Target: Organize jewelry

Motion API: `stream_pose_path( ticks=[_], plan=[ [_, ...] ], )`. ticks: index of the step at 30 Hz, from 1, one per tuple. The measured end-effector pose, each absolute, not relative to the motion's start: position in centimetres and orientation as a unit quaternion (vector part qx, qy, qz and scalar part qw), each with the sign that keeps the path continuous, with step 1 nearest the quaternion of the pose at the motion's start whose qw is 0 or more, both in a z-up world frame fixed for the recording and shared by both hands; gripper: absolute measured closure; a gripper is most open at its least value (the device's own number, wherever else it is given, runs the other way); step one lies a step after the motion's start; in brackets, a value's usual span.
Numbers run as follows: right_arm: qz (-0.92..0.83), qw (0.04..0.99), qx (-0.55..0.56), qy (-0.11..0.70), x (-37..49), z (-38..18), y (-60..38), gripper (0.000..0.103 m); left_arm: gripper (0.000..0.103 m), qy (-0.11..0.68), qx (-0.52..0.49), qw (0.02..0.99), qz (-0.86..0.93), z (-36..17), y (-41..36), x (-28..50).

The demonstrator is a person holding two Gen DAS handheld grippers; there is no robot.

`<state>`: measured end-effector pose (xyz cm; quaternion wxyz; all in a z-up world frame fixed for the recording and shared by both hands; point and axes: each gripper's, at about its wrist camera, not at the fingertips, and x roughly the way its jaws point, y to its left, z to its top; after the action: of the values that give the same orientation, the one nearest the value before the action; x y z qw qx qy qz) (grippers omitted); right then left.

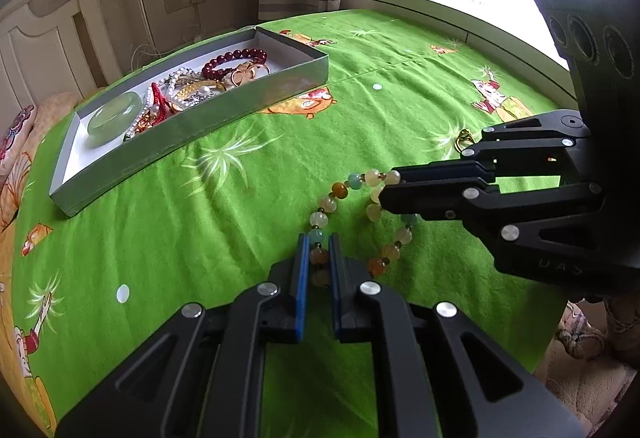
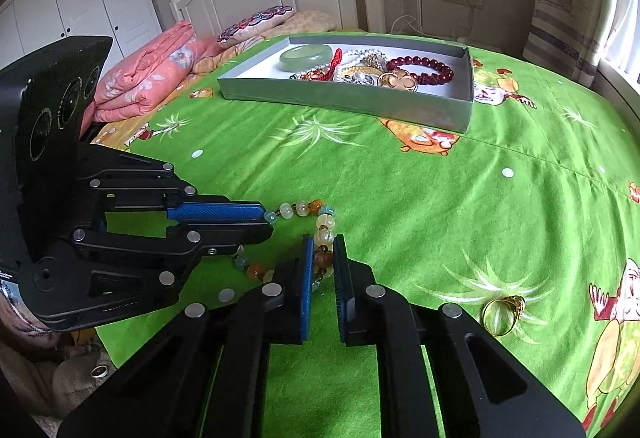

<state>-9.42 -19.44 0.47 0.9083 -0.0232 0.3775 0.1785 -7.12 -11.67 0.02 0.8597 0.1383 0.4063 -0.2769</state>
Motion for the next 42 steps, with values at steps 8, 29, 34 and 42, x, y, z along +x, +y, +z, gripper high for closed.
stream_pose_path(
  ticks=[8,29,34,42],
  plan=[
    [0.167,0.925,-0.029,0.340,-9.9,2.1,-19.3,0.092,0.094,0.394,0.129,0.872,-0.260,1.1,-10.9,-6.7],
    [0.137,0.945,-0.053,0.292,-2.4,7.2,-18.9,0.092,0.094,0.331,0.152,0.907,-0.209,7.1,-11.0,2.4],
    [0.125,0.949,-0.040,0.287,1.2,7.7,-19.5,0.092,0.094,0.322,0.169,0.912,-0.188,7.5,-11.6,5.4],
    [0.130,0.949,0.008,0.287,7.5,7.4,-20.9,0.092,0.091,0.328,0.111,0.927,-0.144,7.3,-10.9,11.8]
  ],
)
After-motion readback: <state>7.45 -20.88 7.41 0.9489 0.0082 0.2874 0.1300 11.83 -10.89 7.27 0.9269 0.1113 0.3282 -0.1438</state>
